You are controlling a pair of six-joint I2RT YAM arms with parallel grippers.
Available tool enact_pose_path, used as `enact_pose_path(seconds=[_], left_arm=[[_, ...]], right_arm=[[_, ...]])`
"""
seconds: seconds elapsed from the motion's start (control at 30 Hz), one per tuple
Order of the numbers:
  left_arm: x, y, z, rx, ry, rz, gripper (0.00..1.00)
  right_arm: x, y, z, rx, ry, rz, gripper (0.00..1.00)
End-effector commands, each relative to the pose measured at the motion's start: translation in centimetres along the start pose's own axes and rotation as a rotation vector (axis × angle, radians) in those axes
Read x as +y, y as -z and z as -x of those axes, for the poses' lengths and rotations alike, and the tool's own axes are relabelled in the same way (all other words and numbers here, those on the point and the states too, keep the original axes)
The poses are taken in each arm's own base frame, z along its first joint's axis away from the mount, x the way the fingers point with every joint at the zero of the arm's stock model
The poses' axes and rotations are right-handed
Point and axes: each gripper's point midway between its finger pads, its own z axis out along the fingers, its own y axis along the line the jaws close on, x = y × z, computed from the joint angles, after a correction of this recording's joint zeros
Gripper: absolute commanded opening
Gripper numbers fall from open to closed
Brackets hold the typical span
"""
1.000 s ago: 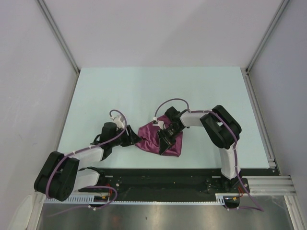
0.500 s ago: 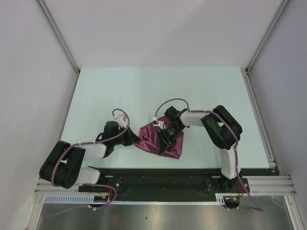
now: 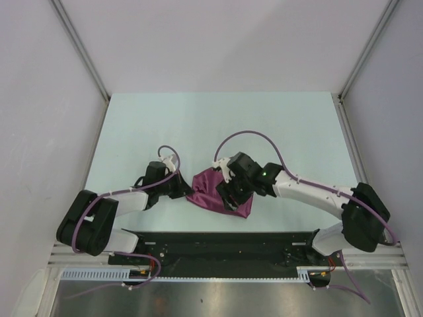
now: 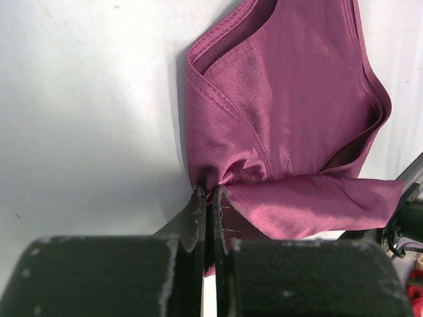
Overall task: Fold the napkin, place the utensils inside, and roll it up
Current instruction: Roll the napkin at the center of the board.
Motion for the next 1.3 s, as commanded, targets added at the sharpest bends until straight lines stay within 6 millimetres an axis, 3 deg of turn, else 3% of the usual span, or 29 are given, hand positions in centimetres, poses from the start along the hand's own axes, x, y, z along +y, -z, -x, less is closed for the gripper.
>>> enact_pose_path(seconds=[0.0,0.17,0.4,0.73,0.9,0.97,1.07,1.27], left_arm=[[0.2,-0.3,0.3,0.023,-0.013,0.024,0.0],[0.1,-0.4,0.2,0.033,-0.016,0.016,0.0],[-0.1,-0.3,0.3,0.035,-0.017,0.013,0.0],[0.1,-0.2,0.2,0.037,-0.019,0.022,0.0],[0.0,-0.2,0.2,0.039,-0.019,0.019,0.0],[0.0,-0.2,0.2,0.04,-0.018,0.02,0.0],[0.1,-0.2,0.2,0.041,-0.019,0.021,0.0],[0.1,-0.3,0.2,0.048,-0.027,0.023,0.0]], right_arm=[[-1.6,0.3,-0.8,-0.051,0.01,-0.216,0.66],[-2.4,-0.9,-2.5,-0.007,0.013,-0.253,0.67],[-2.2,-2.5,-3.4,0.039,0.031,-0.221,0.66],[-1.6,-2.8,-6.4,0.114,-0.029,-0.177,0.64],[-1.5,-3.3,-6.7,0.137,-0.046,-0.155,0.55],[-1.7,-3.4,-7.0,0.151,-0.062,-0.141,0.46],[-1.8,-3.5,-7.4,0.164,-0.104,-0.095,0.39],[-1.6,-3.6,-8.4,0.202,-0.169,-0.018,0.35]])
